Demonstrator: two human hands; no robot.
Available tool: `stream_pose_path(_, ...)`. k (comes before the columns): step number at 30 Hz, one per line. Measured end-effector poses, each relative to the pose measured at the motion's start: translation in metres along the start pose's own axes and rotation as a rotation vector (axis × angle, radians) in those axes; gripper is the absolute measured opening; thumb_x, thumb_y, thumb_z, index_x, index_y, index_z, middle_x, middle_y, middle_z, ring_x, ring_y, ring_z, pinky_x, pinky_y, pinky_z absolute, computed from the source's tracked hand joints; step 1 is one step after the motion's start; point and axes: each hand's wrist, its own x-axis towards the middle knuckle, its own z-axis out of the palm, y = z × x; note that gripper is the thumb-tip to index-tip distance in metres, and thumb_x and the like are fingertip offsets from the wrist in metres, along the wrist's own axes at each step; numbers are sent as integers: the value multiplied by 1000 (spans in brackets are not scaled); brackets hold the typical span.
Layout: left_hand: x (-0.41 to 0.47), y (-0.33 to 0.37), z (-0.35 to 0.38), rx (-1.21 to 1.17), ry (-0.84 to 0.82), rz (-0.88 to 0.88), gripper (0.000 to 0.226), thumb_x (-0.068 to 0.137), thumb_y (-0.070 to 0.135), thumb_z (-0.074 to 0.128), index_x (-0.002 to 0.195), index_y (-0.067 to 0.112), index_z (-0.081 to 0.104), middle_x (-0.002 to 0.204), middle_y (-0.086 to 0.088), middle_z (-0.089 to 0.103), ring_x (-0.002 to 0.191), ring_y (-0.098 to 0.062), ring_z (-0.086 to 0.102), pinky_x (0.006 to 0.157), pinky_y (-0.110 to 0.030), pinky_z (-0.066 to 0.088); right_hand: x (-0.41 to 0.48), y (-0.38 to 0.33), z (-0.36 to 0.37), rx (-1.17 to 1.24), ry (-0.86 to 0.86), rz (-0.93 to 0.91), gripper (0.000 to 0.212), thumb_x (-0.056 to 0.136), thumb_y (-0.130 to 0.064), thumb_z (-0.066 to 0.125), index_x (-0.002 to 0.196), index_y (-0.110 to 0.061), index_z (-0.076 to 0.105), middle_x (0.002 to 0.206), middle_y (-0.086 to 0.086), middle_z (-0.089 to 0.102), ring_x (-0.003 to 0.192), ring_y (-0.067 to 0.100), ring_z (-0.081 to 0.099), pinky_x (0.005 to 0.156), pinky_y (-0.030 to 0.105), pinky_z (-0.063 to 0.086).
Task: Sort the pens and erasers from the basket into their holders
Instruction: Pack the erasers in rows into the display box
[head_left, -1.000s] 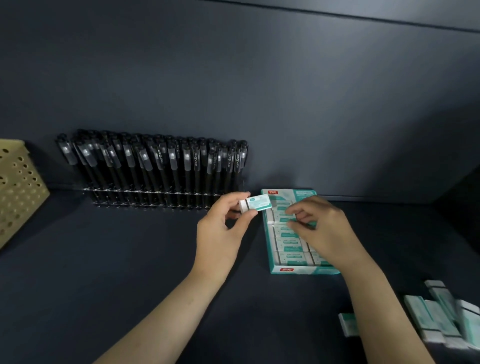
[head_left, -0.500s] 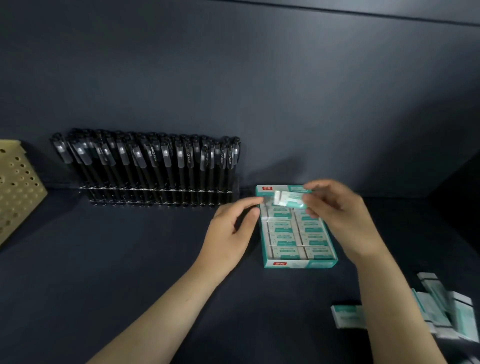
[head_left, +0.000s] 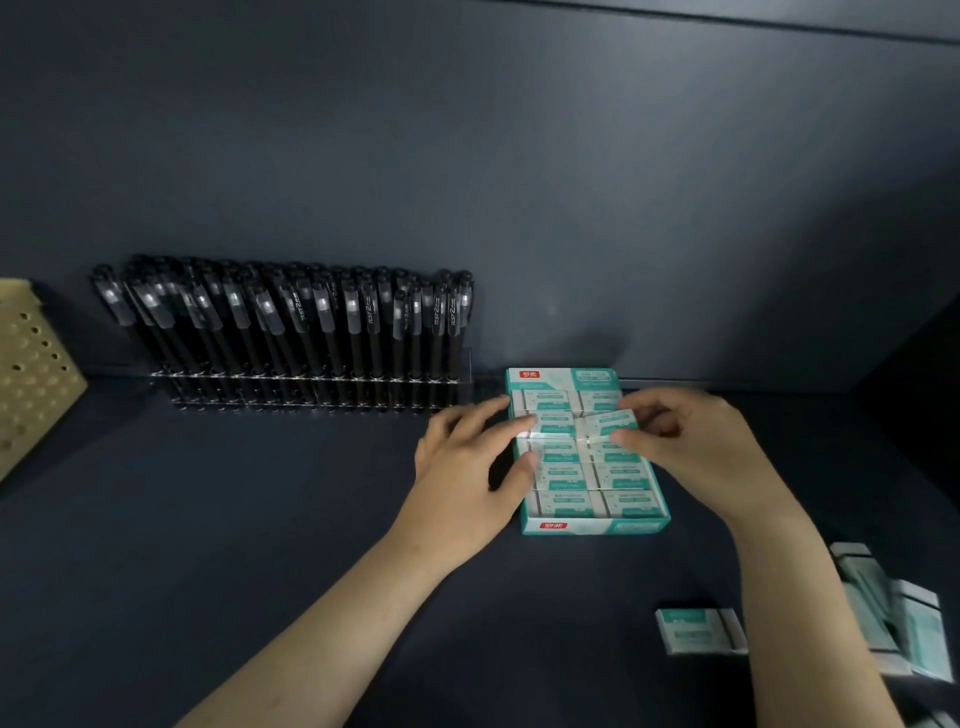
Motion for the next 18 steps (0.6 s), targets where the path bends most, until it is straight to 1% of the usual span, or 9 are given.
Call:
stream_pose_path(3, 0, 0, 0, 9, -1, 12, 43, 93, 45, 50, 136, 40, 48, 148, 24, 32, 132, -3, 16, 107, -26, 11, 0, 0, 3, -123, 39, -70, 27, 76, -12, 79, 97, -25, 68, 86, -11, 63, 75, 5, 58, 64, 12, 44)
stream_pose_path(6, 0, 0, 1, 14, -5, 15, 44, 94, 45, 49, 137, 40, 47, 148, 25, 32, 133, -4, 17, 107, -26, 11, 2, 1, 7, -205, 97, -139, 22, 75, -10, 80, 92, -18, 70, 85, -8, 59, 72, 4, 55, 64, 3, 40)
stream_pose_path(8, 0, 0, 0, 17, -7, 16, 44, 94, 45, 49, 137, 39, 47, 148, 25, 31, 133, -4, 16, 106, -25, 11, 3, 1, 10, -247, 108, -174, 20, 75, -9, 80, 92, -14, 70, 87, -6, 56, 71, 3, 53, 65, 2, 39)
stream_pose_path(10, 0, 0, 0, 27, -7, 19, 44, 94, 46, 48, 138, 39, 46, 149, 24, 31, 134, -4, 16, 106, -25, 10, 3, 0, 11, -269, 114, -186, 18, 76, -10, 79, 92, -11, 71, 89, -4, 56, 71, 1, 53, 62, 4, 40)
stream_pose_path(12, 0, 0, 1, 46, -12, 26, 45, 95, 45, 46, 140, 39, 44, 150, 24, 29, 134, -5, 15, 105, -25, 10, 2, 0, 12, -312, 117, -190, 15, 79, -12, 77, 93, -10, 71, 91, -4, 57, 71, 0, 53, 60, 7, 38)
stream_pose_path(13, 1, -1, 1, 57, -16, 32, 46, 95, 45, 46, 140, 39, 43, 150, 24, 28, 135, -6, 14, 105, -25, 9, 1, -1, 12, -335, 125, -197, 15, 80, -13, 76, 94, -10, 71, 92, -4, 58, 72, 2, 53, 63, 9, 37)
stream_pose_path(16, 0, -1, 3, 77, -16, 47, 46, 96, 45, 45, 141, 38, 42, 150, 23, 28, 135, -6, 13, 105, -26, 9, -2, -4, 16, -414, 138, -203, 16, 84, -17, 73, 99, -10, 72, 97, -1, 61, 78, 11, 58, 69, 23, 47)
stream_pose_path(18, 0, -2, 4, 68, -2, 47, 44, 96, 45, 46, 140, 38, 44, 149, 21, 31, 134, -6, 14, 106, -27, 10, -2, -5, 15, -420, 109, -175, 19, 84, -19, 73, 103, -12, 72, 100, 0, 62, 80, 13, 58, 72, 27, 49)
